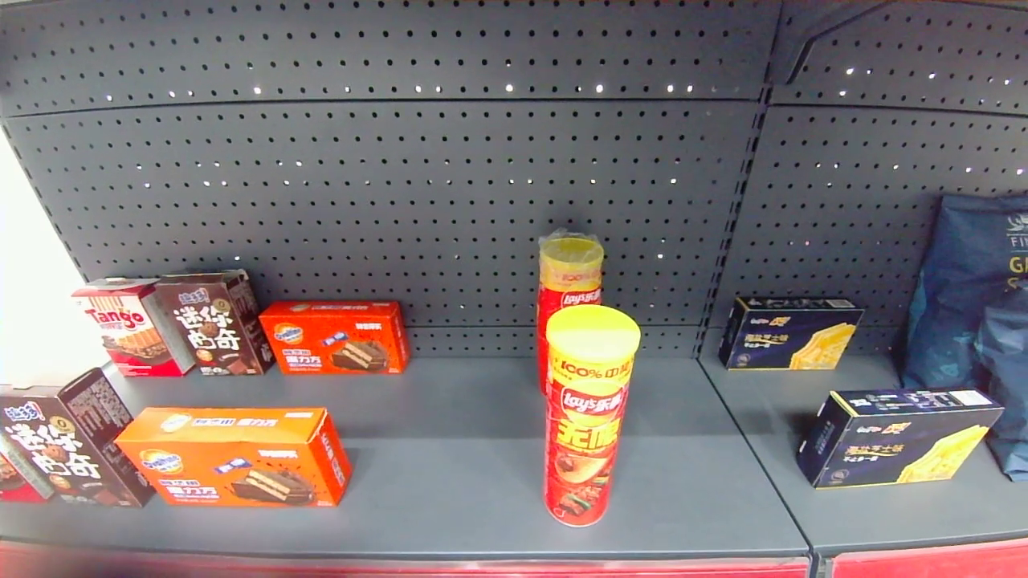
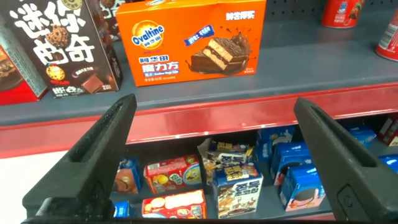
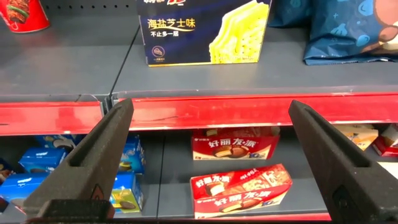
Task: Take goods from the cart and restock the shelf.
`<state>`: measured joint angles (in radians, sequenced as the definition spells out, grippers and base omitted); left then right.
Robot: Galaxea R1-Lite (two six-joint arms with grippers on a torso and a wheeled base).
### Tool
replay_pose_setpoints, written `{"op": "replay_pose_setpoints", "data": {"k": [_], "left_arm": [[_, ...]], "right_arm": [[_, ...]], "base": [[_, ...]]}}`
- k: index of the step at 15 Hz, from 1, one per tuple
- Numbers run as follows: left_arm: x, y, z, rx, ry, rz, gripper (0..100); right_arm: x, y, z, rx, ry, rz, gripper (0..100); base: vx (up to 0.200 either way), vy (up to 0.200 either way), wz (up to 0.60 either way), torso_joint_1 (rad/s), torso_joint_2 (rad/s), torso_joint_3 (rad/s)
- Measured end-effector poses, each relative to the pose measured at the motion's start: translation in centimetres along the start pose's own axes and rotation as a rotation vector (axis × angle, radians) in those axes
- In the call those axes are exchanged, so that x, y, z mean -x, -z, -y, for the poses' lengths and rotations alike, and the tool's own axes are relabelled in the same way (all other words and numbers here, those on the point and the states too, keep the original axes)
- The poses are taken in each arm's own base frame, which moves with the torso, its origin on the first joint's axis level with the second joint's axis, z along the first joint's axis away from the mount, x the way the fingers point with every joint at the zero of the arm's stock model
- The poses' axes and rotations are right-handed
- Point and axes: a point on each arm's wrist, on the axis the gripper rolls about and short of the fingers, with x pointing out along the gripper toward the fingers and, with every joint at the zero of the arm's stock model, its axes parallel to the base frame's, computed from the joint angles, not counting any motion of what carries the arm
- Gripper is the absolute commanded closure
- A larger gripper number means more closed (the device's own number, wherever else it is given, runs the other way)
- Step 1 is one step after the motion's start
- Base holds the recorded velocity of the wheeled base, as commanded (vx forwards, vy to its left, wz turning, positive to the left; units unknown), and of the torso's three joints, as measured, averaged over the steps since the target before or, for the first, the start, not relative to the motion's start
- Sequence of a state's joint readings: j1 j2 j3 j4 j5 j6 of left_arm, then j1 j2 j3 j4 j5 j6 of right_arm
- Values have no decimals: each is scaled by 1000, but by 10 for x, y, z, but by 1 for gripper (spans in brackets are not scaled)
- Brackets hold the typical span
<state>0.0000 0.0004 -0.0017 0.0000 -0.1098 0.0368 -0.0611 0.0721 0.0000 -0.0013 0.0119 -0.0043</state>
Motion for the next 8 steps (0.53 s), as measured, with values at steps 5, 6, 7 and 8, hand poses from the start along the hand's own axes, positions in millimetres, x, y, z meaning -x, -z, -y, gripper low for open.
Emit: {"op": "replay_pose_setpoints", "data": {"k": [5,6,7,8], "left_arm": [[0,0,-1,6,-24,-2,0],[0,0,-1,8,-24,0,0],[0,0,-1,8,-24,-2,0],[0,0,-1,6,-25,-1,0]], "right_arm": [[0,0,0,0,0,0,0],[0,0,0,0,0,0,0],[0,0,0,0,0,0,0],[0,0,0,0,1,0,0]], "base": [[0,0,0,0,0,0],[0,0,0,0,0,0],[0,0,0,0,0,0],[0,0,0,0,0,0]]}}
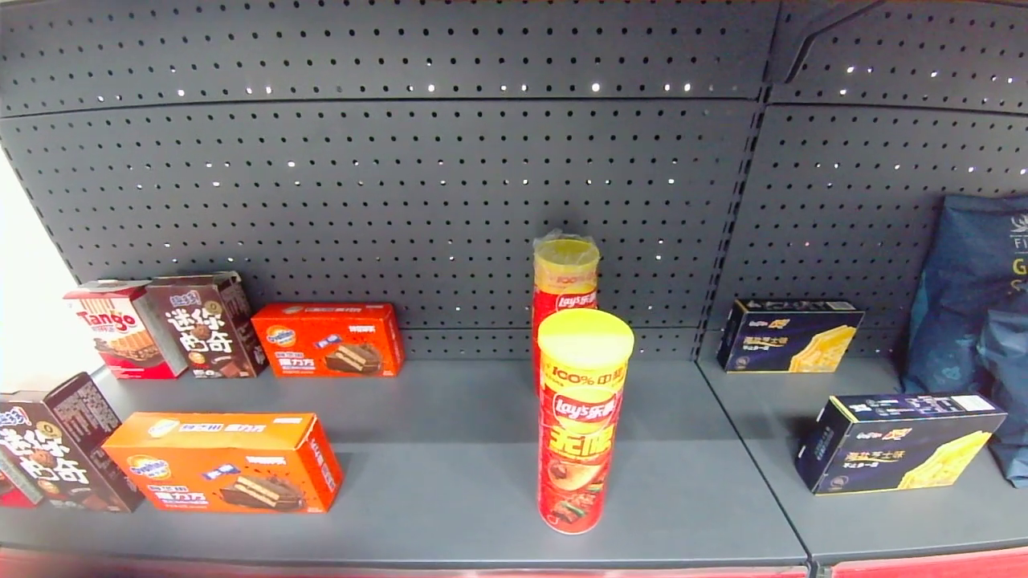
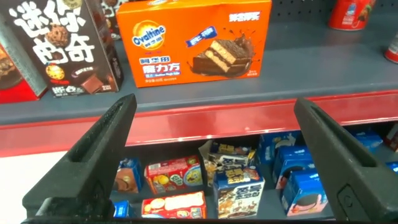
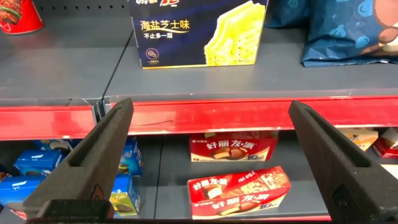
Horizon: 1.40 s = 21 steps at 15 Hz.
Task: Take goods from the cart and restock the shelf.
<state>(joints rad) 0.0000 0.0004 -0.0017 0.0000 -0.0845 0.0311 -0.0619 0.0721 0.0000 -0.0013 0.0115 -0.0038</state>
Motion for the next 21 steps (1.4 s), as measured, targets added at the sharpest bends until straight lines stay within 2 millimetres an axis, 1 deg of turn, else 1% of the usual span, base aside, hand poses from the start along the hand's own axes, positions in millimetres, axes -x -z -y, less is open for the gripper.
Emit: {"op": "replay_pose_setpoints", "data": {"k": [15,16,21], "left_arm": [[0,0,0,4,-9,0,0],[0,0,0,1,-6,0,0],[0,0,0,-3,-9,0,0]], "right_arm": [[0,0,0,-1,0,0,0],[0,0,0,-1,0,0,0],[0,0,0,-1,-1,1,0]], "base": [[0,0,0,0,0,0],[0,-200,0,2,2,7],[0,0,0,0,0,0]]}}
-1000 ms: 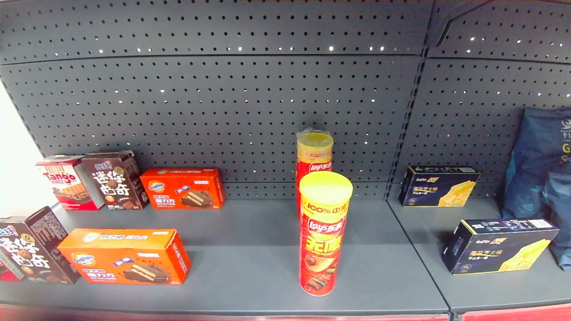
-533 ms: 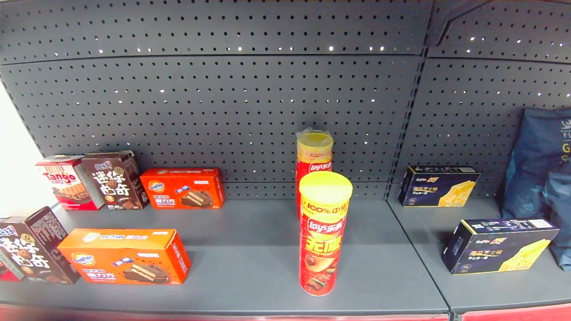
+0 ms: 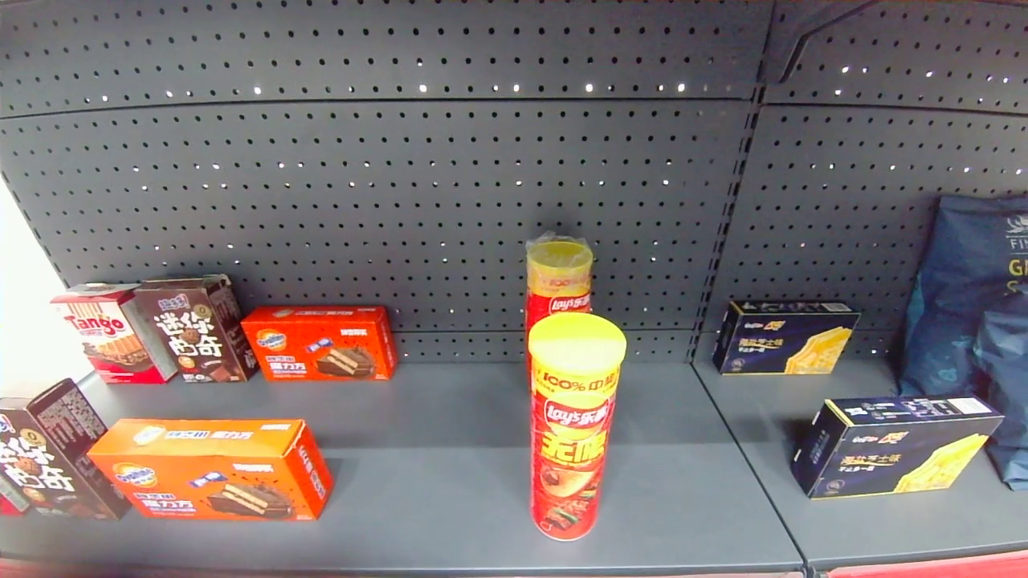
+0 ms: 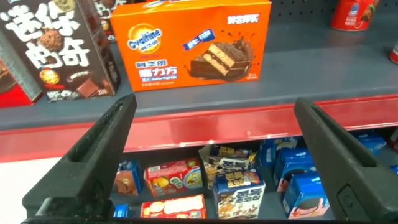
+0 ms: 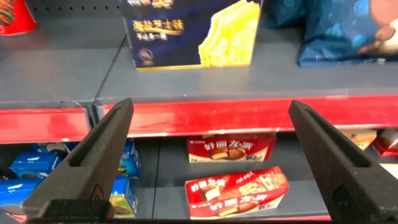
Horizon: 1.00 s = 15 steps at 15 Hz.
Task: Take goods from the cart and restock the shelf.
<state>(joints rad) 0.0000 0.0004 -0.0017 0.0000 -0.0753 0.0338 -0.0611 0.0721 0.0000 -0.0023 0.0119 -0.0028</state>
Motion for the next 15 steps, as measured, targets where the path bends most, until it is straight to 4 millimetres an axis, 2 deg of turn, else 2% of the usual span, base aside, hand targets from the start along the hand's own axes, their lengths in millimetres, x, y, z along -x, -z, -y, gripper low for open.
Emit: {"op": "replay_pose_setpoints", "data": {"k": [3,4,15], "left_arm": [[0,0,0,-1,0,0,0],[0,0,0,0,0,0,0],[0,0,0,1,1,0,0]], "right_arm": [[0,0,0,0,0,-1,0],[0,0,0,0,1,-1,0],[0,0,0,1,0,-1,0]], "base": [[0,0,0,0,0,0],[-200,0,0,7,-2,-2],[0,0,0,0,0,0]]}}
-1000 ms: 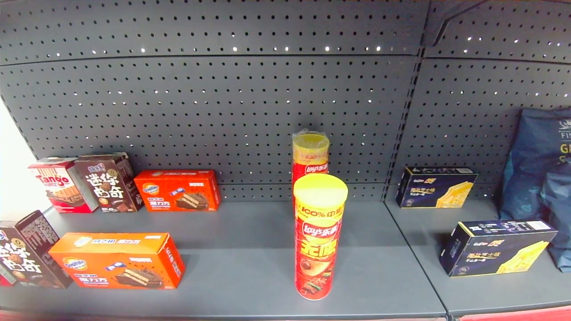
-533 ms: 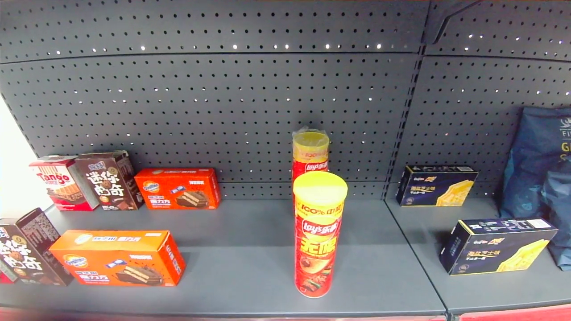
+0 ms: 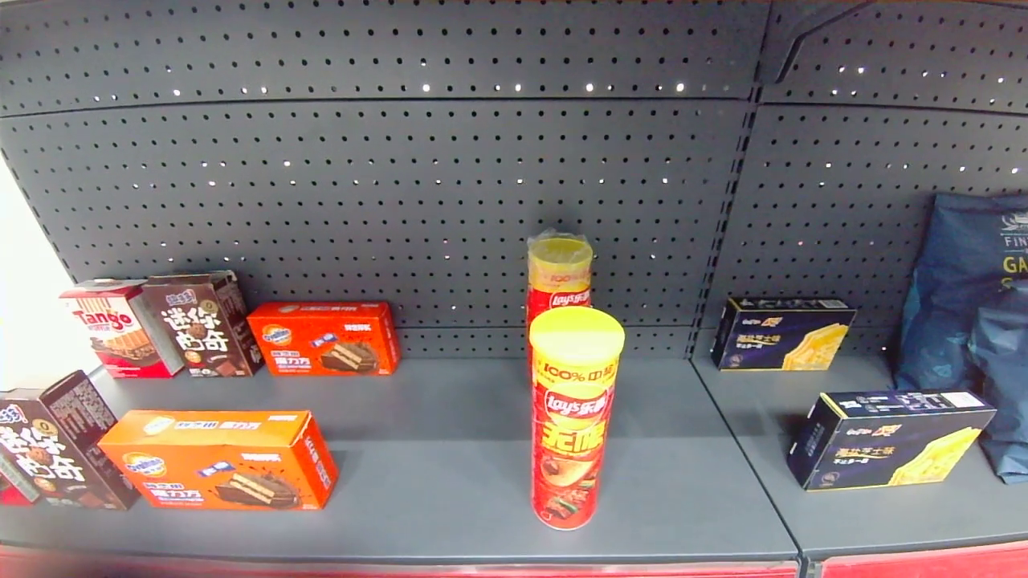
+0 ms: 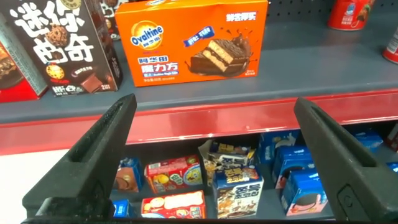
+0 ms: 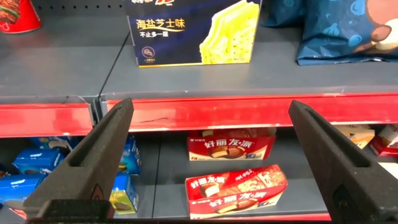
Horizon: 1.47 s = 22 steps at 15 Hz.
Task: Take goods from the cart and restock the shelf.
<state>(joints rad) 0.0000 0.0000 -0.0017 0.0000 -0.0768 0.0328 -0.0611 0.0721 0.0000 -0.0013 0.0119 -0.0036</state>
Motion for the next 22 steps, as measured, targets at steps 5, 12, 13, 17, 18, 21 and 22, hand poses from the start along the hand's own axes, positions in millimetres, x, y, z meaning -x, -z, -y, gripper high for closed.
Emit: {"op": "replay_pose_setpoints", "data": {"k": [5,12,13,17,18,21,22], "left_arm": [[0,0,0,9,0,0,0],[0,0,0,9,0,0,0],[0,0,0,9,0,0,0],[0,0,0,8,0,0,0],[0,0,0,8,0,0,0],[0,0,0,8,0,0,0],[0,0,0,8,-1,0,0]], "right_arm": [[0,0,0,0,1,0,0],[1,0,-1,18,-95,18,0],[3,1,-1,5,-110,34,0],[5,2,0,2,-126,62,0],[5,2,0,1,-127,64,0],[5,2,0,2,-127,68,0],[5,2,0,2,-127,68,0]], "base": [[0,0,0,0,0,0],[0,0,0,0,0,0],[0,0,0,0,0,0],[0,0,0,0,0,0],[0,0,0,0,0,0],[0,0,0,0,0,0],[0,0,0,0,0,0]]}}
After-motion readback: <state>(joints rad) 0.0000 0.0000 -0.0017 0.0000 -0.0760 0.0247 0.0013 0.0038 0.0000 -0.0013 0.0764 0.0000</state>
